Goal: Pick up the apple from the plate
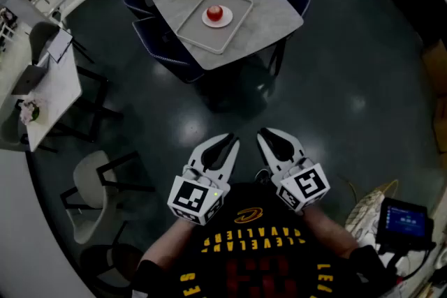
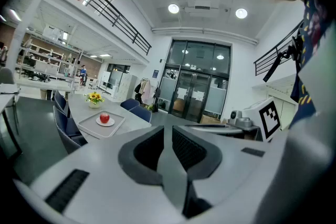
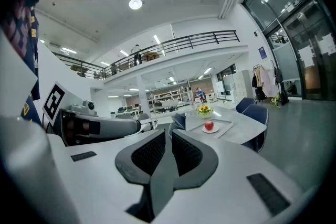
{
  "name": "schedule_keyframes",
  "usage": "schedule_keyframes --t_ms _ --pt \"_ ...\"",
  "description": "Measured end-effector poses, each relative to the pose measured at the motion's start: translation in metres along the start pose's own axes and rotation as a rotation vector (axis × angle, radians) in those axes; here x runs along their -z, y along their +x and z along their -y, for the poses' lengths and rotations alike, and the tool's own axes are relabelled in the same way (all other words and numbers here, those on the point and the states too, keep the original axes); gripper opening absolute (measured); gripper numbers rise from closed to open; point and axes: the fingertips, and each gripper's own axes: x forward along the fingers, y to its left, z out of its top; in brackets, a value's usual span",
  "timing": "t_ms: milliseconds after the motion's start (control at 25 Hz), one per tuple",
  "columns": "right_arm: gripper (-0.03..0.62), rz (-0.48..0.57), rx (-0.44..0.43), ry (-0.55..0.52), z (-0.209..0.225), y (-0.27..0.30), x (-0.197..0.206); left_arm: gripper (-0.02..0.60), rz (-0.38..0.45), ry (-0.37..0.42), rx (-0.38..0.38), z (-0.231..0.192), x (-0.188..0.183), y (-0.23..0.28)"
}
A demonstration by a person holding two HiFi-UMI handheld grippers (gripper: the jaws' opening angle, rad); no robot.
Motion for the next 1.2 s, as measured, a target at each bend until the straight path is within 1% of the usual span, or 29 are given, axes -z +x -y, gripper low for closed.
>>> schedule_keyframes --t_ms 160,280,400,640,800,880,960,1080,1200 --pt "0.049 -0.002 -0.009 0.005 -0.002 -0.002 0.005 0.052 -0.001 -0.002 -0.006 0.003 0.003 -0.001" --pt "0.049 0.014 -0.031 0.039 0.023 -0.010 -0.005 0.052 -0.009 -0.012 -0.024 0.015 0.002 0.021" --pt "0.049 0.021 -0.039 0.052 0.044 -0.020 -0.009 0.052 -0.017 -0.025 -0.066 0.026 -0.004 0.038" --pt "0.049 0.012 -0.064 0.068 0.046 -0.037 0.006 0.052 0.007 -0.032 -0.108 0.041 0.013 0.033" --pt "0.049 -0.016 -0.084 0.111 0.082 -0.029 0.016 0.052 -0.017 -0.043 -0.144 0.036 0.022 0.064" --pt "0.050 -0.026 -0.084 0.128 0.090 -0.024 0.017 0.052 -0.035 -0.065 -0.151 0.032 0.023 0.071" --pt "0.050 -0.032 -0.081 0.133 0.092 -0.017 0.016 0.052 -0.036 -0.080 -0.155 0.025 0.019 0.072" --pt "0.051 -0.045 -0.072 0.133 0.093 -0.002 0.013 0.052 -0.026 -0.083 -0.148 0.009 0.014 0.077" --pt "0.051 -0.056 -0.058 0.148 0.106 0.024 0.012 0.052 -0.029 -0.088 -0.126 -0.016 0.008 0.096"
